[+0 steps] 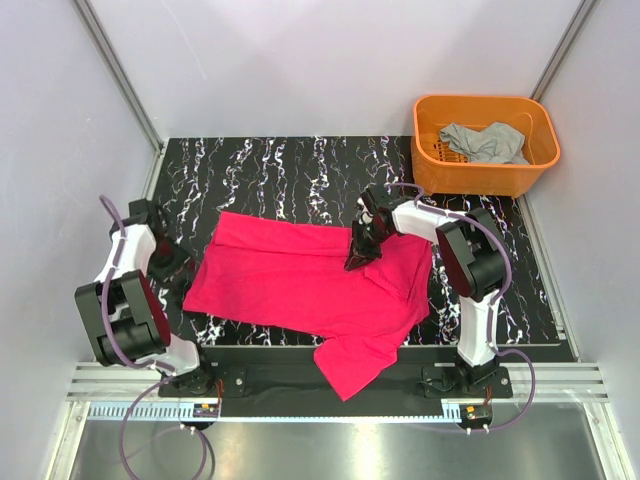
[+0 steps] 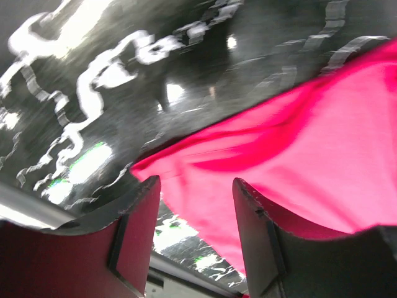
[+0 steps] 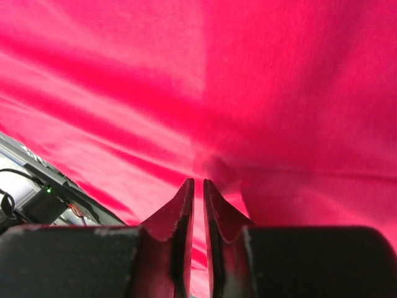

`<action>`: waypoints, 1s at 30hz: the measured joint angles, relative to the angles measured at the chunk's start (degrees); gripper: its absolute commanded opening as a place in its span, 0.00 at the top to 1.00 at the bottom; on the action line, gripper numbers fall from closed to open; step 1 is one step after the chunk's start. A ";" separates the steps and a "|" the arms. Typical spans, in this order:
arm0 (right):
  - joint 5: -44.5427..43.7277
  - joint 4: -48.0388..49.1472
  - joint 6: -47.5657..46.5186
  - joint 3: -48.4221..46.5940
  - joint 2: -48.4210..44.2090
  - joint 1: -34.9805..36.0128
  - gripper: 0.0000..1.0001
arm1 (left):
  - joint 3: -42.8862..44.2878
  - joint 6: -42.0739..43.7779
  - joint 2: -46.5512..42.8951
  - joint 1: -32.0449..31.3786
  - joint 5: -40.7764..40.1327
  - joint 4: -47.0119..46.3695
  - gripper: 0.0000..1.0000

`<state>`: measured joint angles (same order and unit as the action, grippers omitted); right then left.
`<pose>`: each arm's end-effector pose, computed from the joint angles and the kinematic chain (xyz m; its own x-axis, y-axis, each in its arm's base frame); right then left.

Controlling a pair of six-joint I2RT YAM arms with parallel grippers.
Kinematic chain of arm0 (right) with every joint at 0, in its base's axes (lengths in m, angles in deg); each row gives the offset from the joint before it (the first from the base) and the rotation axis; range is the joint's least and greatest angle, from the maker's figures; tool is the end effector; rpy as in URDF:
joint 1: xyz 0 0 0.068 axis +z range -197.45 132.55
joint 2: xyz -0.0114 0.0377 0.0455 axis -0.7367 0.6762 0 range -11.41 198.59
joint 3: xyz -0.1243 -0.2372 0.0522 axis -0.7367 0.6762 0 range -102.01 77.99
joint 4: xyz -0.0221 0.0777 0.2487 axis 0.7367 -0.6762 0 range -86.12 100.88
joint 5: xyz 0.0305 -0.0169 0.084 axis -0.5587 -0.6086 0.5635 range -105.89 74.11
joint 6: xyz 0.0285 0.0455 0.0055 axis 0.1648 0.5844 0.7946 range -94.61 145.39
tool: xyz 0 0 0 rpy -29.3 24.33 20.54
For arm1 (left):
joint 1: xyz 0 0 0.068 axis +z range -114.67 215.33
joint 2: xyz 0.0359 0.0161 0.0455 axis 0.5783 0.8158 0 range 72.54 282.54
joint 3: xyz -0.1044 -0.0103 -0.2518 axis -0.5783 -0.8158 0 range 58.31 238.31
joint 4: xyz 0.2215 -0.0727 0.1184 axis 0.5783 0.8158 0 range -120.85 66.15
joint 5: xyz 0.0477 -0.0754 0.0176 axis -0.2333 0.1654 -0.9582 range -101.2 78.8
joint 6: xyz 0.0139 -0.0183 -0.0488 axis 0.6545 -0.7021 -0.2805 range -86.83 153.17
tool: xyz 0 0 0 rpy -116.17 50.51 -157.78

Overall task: Fold and stack the t-shirts
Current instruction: Fold the tshirt

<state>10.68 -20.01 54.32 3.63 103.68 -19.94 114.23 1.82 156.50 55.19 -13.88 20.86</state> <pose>0.3388 0.1944 0.1378 -0.9970 -0.0314 -0.0708 -0.0640 0.8493 0.5240 0.2404 0.0886 0.2059 -0.6098 -0.7727 -0.1760 -0.7779 0.6261 -0.0534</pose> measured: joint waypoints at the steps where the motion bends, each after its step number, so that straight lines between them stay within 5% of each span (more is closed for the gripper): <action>1: -0.04 -0.52 0.00 -0.28 -0.24 0.00 0.81 | 0.66 0.66 0.17 -0.70 0.57 -0.66 0.44; 15: -0.07 -1.46 -0.11 -1.33 -1.99 0.00 0.80 | -2.99 0.85 1.55 3.32 1.36 -1.09 0.65; 30: 1.57 0.33 0.13 -0.04 -1.97 0.02 0.80 | -6.93 -1.07 5.49 7.48 2.49 -1.14 0.65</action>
<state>12.25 -19.68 54.45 3.58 101.71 -19.92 107.30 0.75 161.99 62.67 -11.38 19.72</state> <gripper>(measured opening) 0.197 0.345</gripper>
